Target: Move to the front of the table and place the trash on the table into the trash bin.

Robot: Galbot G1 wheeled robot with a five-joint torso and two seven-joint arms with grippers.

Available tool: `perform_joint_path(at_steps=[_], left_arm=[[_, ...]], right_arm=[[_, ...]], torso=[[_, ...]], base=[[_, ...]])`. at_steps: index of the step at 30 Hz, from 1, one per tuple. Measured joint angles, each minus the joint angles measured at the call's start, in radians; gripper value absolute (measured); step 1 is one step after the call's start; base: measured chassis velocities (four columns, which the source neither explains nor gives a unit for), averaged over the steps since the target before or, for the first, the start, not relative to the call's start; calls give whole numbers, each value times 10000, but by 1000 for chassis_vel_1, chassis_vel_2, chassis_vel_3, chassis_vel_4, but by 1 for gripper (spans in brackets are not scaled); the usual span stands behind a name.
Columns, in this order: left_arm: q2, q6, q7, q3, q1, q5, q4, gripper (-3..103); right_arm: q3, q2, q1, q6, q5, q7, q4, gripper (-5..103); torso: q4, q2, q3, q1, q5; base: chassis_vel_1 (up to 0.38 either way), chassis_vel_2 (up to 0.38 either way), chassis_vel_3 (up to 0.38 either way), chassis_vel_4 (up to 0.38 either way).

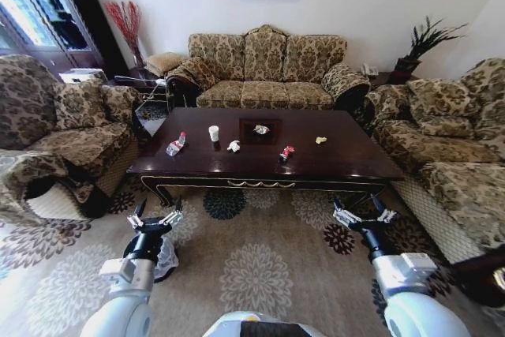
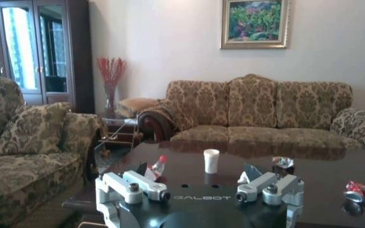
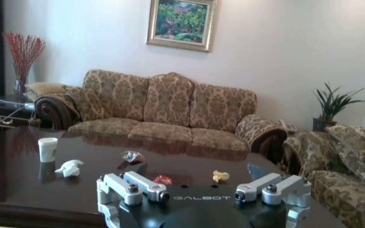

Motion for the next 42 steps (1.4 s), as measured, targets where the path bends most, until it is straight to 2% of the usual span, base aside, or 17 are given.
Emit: perform_joint_path(at_steps=[33,42], left_arm=[[-104,-31,-10,41,60,138,-66,100],[-140,-52,-7,50,69,153,-65,100]], right_arm=[[-328,143,-151,18,-741,172,20,100],[-356,145,-135,5,-897,222,-40,100]], torso=[[0,0,0,0,1],[0,0,0,1,1]], base=[[0,0,0,0],[81,80,-83,-100]])
